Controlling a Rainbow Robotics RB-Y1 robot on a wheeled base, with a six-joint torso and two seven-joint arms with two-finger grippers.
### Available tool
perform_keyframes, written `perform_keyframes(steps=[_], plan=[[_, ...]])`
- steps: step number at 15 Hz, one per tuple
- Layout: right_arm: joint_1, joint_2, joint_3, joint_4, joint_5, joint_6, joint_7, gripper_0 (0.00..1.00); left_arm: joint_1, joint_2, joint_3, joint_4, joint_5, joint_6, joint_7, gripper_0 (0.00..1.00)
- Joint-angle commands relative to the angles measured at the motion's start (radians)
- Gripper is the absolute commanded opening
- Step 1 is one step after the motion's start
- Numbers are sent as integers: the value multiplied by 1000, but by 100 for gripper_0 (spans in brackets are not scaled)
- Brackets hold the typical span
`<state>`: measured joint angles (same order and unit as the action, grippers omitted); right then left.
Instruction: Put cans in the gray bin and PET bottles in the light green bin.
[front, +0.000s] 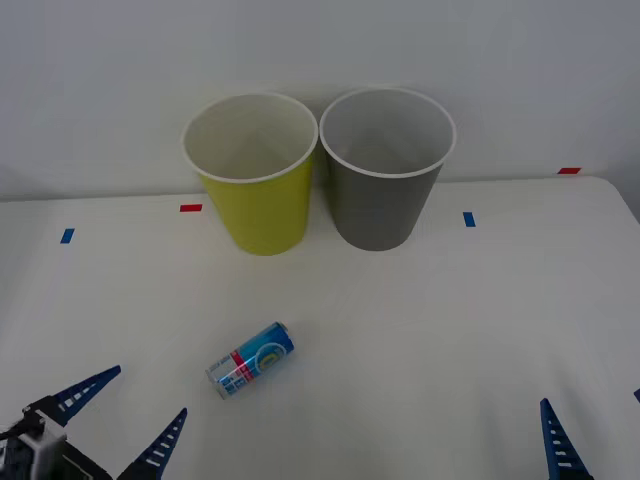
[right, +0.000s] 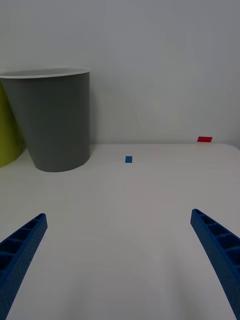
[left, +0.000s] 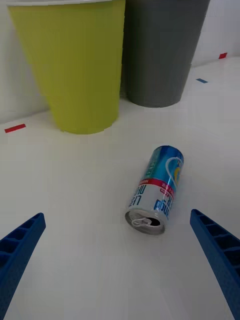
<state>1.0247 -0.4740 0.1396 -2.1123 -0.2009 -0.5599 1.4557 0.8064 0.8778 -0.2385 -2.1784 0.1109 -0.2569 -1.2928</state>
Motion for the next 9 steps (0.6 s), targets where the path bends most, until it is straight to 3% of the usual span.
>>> perform_keyframes(steps=[1, 7, 9], plan=[[0, 0, 0, 0, 0, 0, 0, 100, -98, 50, -44, -52, 6, 143, 3, 100], [0, 0, 0, 0, 0, 0, 0, 100, -248, 92, -117, -152, 7, 426, 3, 100], [0, 0, 0, 0, 0, 0, 0, 100, -280, 95, -125, -224, 10, 593, 0, 100]])
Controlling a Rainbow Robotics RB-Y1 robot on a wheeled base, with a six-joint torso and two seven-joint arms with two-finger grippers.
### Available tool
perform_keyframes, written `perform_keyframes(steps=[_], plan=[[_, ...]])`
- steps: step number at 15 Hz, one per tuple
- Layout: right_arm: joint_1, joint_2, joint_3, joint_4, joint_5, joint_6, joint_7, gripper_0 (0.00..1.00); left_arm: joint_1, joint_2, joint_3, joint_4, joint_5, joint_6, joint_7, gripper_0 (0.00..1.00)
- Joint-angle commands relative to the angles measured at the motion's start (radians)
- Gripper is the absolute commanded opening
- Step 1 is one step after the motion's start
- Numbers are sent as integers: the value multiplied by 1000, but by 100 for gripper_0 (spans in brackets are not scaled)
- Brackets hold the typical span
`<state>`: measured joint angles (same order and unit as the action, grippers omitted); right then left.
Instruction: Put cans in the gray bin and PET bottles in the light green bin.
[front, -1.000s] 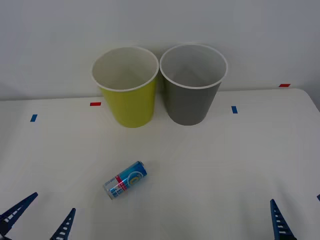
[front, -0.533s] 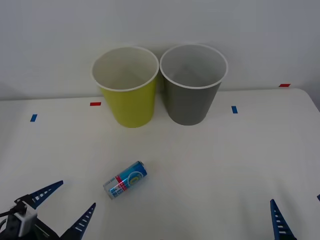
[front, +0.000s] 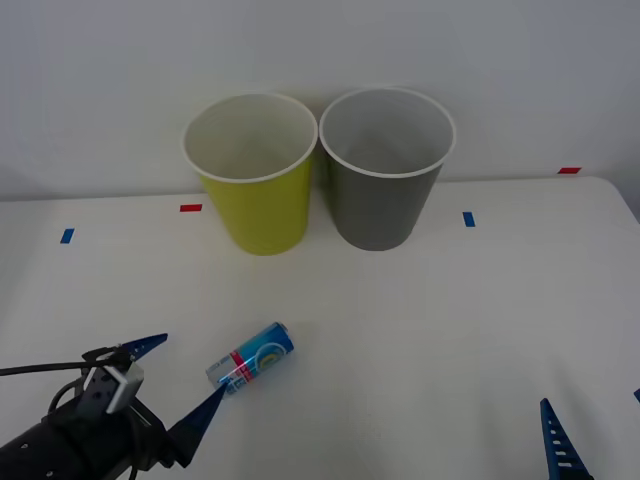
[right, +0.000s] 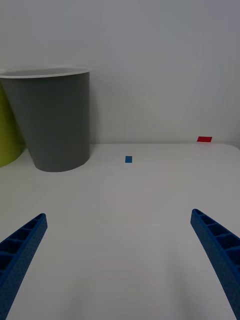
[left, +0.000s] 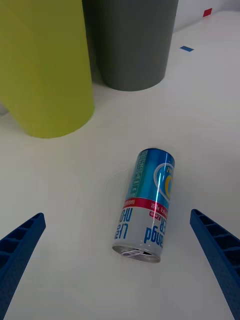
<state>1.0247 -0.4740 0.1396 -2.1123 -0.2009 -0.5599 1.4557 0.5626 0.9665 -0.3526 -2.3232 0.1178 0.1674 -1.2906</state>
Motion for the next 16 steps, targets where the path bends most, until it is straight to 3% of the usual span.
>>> perform_keyframes(steps=[1, 6, 13, 16], plan=[[0, 0, 0, 0, 0, 0, 0, 100, -69, 9, -22, -122, 8, 271, -3, 100], [0, 0, 0, 0, 0, 0, 0, 100, -248, 38, -124, -143, 34, 514, -7, 99], [0, 0, 0, 0, 0, 0, 0, 100, -523, 17, -181, -145, 341, 848, -62, 100], [0, 0, 0, 0, 0, 0, 0, 100, -590, -52, -181, -143, 370, 1001, -142, 100]])
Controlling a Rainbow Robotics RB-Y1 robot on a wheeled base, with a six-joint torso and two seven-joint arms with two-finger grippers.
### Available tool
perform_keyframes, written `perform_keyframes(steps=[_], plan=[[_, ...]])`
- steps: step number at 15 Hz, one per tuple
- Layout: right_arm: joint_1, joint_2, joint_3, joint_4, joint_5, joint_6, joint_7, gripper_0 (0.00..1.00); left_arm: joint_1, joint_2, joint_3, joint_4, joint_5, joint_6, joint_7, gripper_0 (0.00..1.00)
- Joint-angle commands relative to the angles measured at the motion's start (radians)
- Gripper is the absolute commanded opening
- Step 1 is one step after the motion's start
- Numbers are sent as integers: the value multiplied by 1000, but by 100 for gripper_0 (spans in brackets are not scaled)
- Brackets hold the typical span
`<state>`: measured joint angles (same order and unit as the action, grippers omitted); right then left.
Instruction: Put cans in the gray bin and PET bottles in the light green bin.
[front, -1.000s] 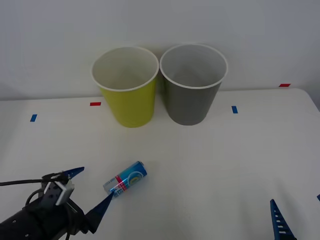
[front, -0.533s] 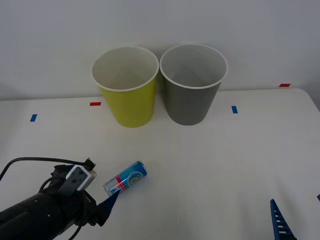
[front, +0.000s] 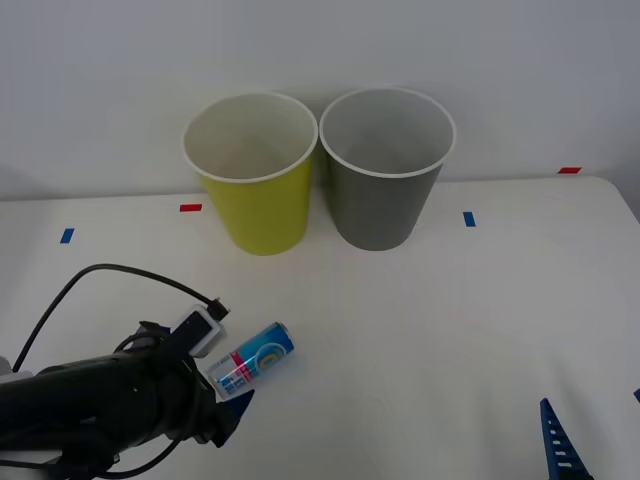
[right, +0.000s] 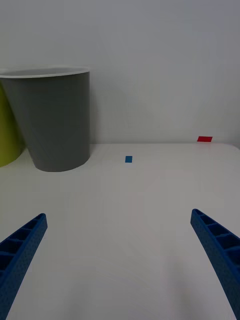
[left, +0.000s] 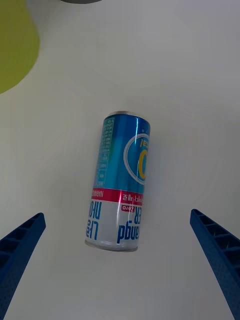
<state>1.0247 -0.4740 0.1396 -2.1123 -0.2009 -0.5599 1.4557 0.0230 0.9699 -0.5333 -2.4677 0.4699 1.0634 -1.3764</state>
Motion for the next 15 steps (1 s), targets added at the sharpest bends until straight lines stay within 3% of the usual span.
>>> perform_keyframes(steps=[1, 3, 5, 10, 15], plan=[[0, 0, 0, 0, 0, 0, 0, 100, -66, -82, -1, 1, 23, 147, -59, 100], [0, 0, 0, 0, 0, 0, 0, 100, -120, -137, -16, 0, 23, 262, -66, 100], [0, 0, 0, 0, 0, 0, 0, 100, -184, -151, -91, 7, -33, 331, -56, 100], [0, 0, 0, 0, 0, 0, 0, 100, -305, -214, -175, 116, -37, 351, -39, 100], [0, 0, 0, 0, 0, 0, 0, 100, -370, -303, -174, 176, -28, 491, -38, 100]])
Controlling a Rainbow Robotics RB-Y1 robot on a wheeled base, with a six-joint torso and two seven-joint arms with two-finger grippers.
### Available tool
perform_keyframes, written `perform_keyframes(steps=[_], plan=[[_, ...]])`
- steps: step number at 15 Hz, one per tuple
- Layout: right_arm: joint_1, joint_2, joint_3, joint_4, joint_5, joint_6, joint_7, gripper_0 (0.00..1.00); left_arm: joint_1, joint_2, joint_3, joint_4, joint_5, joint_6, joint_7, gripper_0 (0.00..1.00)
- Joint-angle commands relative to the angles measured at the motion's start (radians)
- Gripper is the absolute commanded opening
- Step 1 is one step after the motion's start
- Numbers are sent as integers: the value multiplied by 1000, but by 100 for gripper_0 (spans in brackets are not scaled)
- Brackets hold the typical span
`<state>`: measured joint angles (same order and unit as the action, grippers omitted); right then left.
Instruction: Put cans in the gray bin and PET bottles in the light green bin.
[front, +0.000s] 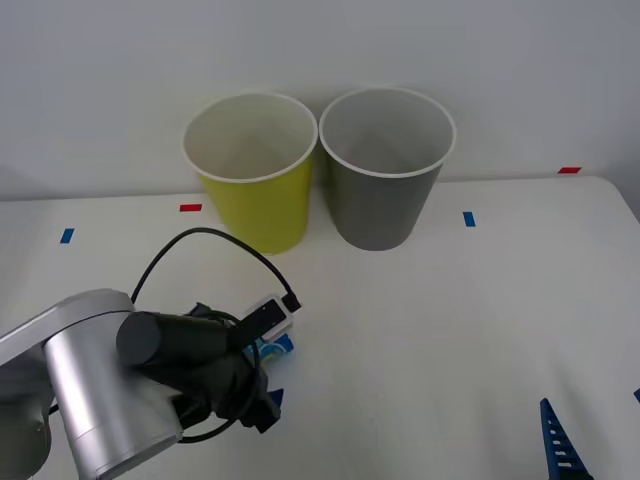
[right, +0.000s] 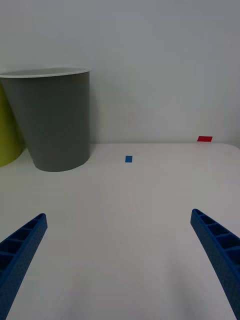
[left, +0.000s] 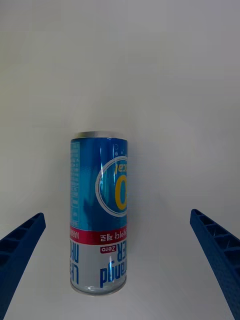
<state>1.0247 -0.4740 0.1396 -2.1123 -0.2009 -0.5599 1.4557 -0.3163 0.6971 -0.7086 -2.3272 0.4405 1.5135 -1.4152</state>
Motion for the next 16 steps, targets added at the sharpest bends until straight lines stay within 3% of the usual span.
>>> perform_keyframes(steps=[1, 7, 11, 16], plan=[[0, 0, 0, 0, 0, 0, 0, 100, -46, -45, 1, 72, 9, 40, 1, 100], [0, 0, 0, 0, 0, 0, 0, 100, -125, -163, 1, 246, 43, 65, 36, 100], [0, 0, 0, 0, 0, 0, 0, 100, -147, -205, 8, 301, 47, 155, 58, 100], [0, 0, 0, 0, 0, 0, 0, 100, -152, -252, 49, 394, 63, 166, 58, 100]])
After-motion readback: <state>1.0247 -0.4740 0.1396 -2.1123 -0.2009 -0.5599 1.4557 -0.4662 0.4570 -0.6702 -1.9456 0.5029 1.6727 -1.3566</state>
